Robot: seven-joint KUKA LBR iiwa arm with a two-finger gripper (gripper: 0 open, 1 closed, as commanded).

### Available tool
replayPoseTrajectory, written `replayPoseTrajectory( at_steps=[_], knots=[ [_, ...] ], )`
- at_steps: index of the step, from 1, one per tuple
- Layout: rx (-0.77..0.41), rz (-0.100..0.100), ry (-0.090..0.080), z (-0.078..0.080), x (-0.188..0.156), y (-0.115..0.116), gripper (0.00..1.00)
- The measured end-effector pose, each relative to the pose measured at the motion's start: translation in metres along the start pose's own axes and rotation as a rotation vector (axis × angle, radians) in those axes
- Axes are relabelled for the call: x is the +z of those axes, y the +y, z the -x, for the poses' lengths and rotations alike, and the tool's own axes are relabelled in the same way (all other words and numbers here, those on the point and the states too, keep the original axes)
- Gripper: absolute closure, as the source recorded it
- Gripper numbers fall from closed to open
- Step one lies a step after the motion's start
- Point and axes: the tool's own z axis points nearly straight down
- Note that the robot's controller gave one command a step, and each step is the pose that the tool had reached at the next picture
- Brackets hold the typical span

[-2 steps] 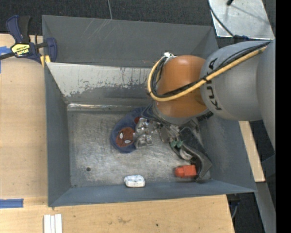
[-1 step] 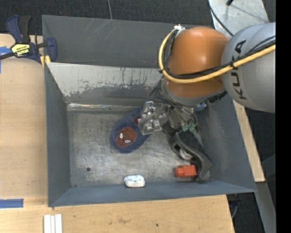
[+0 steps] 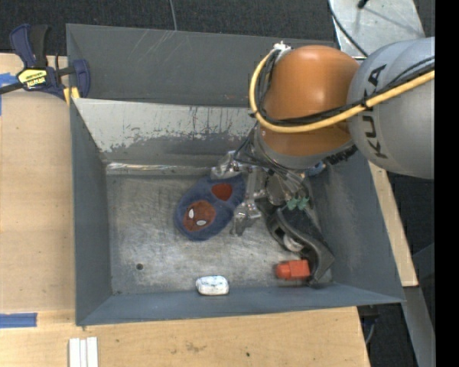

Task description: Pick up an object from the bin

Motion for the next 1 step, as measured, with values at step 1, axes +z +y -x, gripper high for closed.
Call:
replayPoseTrajectory(
  at_steps=[1],
  knots=[
    [-0.082,0.001,0.007,0.0297,0.1131,0.0221,0.0]
  ],
)
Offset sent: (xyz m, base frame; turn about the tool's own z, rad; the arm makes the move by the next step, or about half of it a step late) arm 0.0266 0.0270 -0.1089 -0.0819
